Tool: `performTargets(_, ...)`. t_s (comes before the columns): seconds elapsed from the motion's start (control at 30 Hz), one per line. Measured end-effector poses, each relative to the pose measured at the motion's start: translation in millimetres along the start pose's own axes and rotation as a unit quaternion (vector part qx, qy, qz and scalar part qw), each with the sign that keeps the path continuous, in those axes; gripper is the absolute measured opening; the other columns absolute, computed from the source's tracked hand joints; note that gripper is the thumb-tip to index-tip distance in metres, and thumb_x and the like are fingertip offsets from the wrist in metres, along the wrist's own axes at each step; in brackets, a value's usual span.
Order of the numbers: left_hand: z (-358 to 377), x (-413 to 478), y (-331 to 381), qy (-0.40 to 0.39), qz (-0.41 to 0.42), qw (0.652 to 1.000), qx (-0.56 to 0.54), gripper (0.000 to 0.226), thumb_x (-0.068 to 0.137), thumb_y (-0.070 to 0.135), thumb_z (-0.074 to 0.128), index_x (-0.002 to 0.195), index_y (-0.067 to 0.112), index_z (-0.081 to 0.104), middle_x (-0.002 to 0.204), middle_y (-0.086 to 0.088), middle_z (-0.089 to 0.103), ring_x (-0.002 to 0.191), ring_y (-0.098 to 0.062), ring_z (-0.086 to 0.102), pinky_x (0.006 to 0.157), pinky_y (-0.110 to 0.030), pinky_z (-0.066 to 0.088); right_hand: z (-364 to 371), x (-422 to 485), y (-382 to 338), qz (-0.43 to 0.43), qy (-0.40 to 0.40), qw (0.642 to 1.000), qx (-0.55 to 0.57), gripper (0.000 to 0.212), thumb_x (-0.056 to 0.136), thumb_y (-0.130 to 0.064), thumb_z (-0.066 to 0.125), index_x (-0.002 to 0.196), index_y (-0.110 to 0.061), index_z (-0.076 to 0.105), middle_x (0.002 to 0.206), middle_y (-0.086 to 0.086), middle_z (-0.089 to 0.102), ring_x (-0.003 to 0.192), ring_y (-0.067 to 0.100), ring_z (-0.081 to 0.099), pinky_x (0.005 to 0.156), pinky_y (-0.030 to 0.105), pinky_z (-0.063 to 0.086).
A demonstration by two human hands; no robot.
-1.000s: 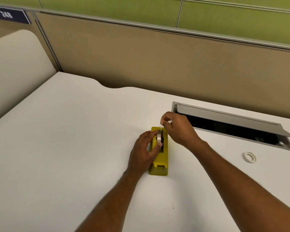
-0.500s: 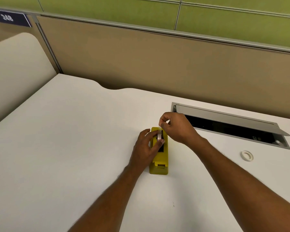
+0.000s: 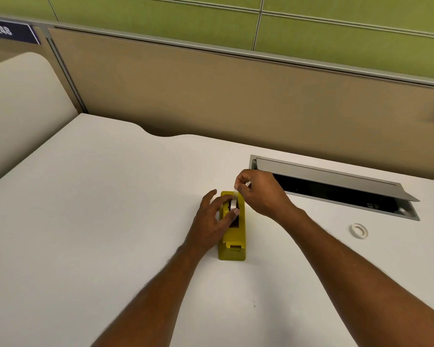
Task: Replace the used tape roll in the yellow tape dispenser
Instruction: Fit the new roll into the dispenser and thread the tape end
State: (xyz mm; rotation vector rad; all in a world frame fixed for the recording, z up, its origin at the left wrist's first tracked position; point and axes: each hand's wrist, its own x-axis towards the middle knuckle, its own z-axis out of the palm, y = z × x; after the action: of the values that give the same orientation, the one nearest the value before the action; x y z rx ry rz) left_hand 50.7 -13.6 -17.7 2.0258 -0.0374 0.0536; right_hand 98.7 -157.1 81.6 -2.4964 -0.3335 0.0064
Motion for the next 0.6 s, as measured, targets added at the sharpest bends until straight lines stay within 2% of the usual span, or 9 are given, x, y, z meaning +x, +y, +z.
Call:
performTargets(0.23, 0.7, -0.5, -0.3, -0.001, 0.005, 1.0, 0.014, 0.051, 0.087, 0.053, 0.055, 0.132, 0.03, 0.051, 0.153, 0.001, 0.033, 0.139, -0.017, 0.033, 0.108, -0.037, 0.037, 2.6, -3.4, -2.0, -0.006, 0.036, 0.999, -0.003, 0.011, 0.091, -0.021, 0.055, 0.086, -0.02, 0.065, 0.081, -0.008, 0.062, 0.072, 0.009, 0.059, 0.06, 0.022, 0.044)
performTargets(0.43, -0.8, 0.1, -0.2, -0.022, 0.005, 1.0, 0.01, 0.057, 0.082, 0.062, 0.055, 0.134, 0.039, 0.046, 0.154, 0.001, 0.029, 0.14, -0.017, 0.031, 0.108, -0.038, 0.038, 0.4, -5.4, -4.0, -0.012, 0.036, 0.999, -0.004, 0.01, 0.089, -0.023, 0.056, 0.084, -0.023, 0.064, 0.081, -0.01, 0.063, 0.072, 0.008, 0.059, 0.059, 0.023, 0.046)
performTargets(0.6, 0.9, 1.4, -3.9, -0.025, 0.0, 0.999, 0.022, 0.054, 0.086, 0.062, 0.047, 0.134, 0.039, 0.045, 0.155, 0.001, 0.028, 0.141, -0.019, 0.03, 0.102, -0.028, 0.03, -0.4, -6.2, -6.5, -0.023, 0.031, 0.999, -0.024, 0.01, 0.09, -0.022, 0.056, 0.087, -0.02, 0.066, 0.088, -0.004, 0.069, 0.072, 0.01, 0.059, 0.061, 0.025, 0.047)
